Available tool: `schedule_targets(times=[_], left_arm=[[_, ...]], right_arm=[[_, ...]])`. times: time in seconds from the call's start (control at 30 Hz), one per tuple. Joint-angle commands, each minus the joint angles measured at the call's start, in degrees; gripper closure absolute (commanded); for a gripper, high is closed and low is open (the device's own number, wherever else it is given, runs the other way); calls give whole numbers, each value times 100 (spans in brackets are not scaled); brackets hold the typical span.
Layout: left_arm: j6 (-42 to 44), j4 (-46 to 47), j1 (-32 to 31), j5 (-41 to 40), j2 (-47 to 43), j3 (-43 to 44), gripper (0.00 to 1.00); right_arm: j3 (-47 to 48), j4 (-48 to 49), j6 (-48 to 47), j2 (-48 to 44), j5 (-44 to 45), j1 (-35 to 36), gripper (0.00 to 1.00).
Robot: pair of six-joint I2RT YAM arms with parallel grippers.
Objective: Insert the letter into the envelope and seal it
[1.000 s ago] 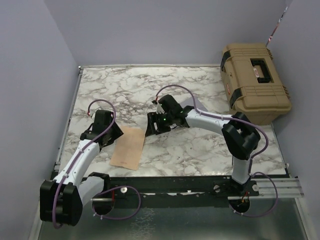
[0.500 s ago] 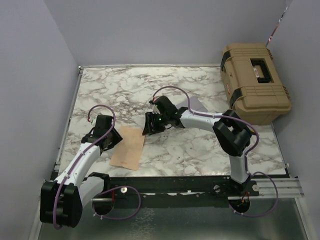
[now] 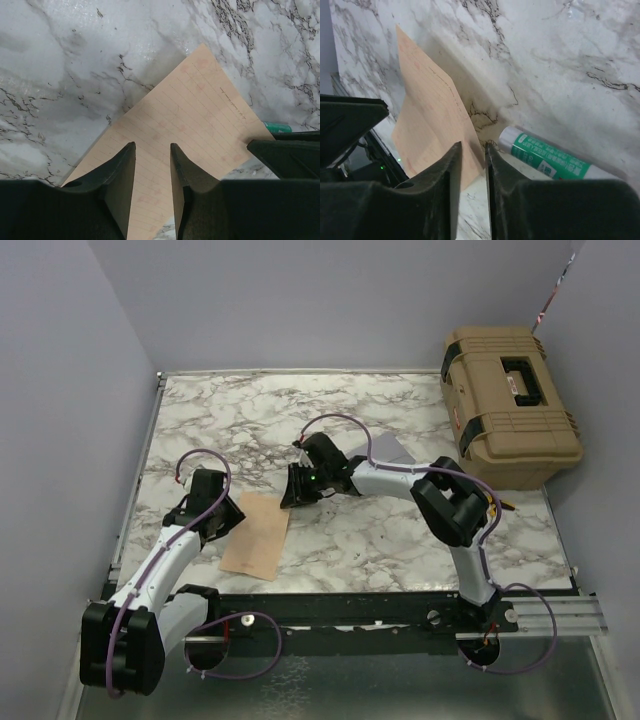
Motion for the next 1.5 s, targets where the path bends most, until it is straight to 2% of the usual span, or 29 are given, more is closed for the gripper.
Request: schedule_targets(times=[0.0, 0.03, 0.13, 0.17, 0.3, 0.37, 0.43, 0.6, 0.73, 0.9, 1.07, 1.23, 1.27, 1.33, 1.47], left_arm=[[25, 59, 13, 46, -149, 27, 66], [36, 54, 18, 31, -186, 52, 65], [139, 8, 18, -21, -313, 258, 60], [200, -22, 18, -24, -356, 378, 54], [704, -43, 16, 185, -455, 1030, 16], [1101, -2, 16, 393, -440, 1396, 5], [1485, 76, 20, 781, -387, 1769, 1], [2298, 466, 20, 2238, -259, 2504, 1], [2518, 1026, 19, 3504, -57, 2854, 1], [2446, 1782, 18, 3773, 315, 3145, 1], [2480, 1932, 24, 4321, 851, 3499, 2], [2379, 2337, 93, 5037, 1006, 3697, 4], [2435, 2409, 106, 5272, 991, 3701, 6], [2493, 2506, 148, 5608, 955, 3680, 15], [1866, 3258, 199, 6419, 1049, 3471, 40]], right_arm=[[170, 448, 124, 193, -167, 51, 87], [157, 485, 120, 143, -136, 51, 97], [127, 819, 28, -152, -11, 43, 100], [153, 804, -63, -308, 69, 42, 100], [316, 557, -698, -998, 211, -56, 100], [331, 355, -1024, -1386, 92, -211, 100], [368, 198, -1294, -1724, -202, -449, 100], [812, -414, -1850, -2407, -903, -1098, 100], [1350, -975, -2477, -2915, -1292, -1378, 100], [2061, -1801, -3004, -3267, -1390, -1417, 100], [2273, -1826, -2911, -3570, -1620, -1417, 100], [2308, -1869, -2859, -3728, -1358, -1417, 100], [2293, -1895, -2861, -3740, -1311, -1417, 100], [2248, -1896, -2838, -3767, -1227, -1422, 100], [2172, -1779, -2777, -3802, -1178, -1427, 100]])
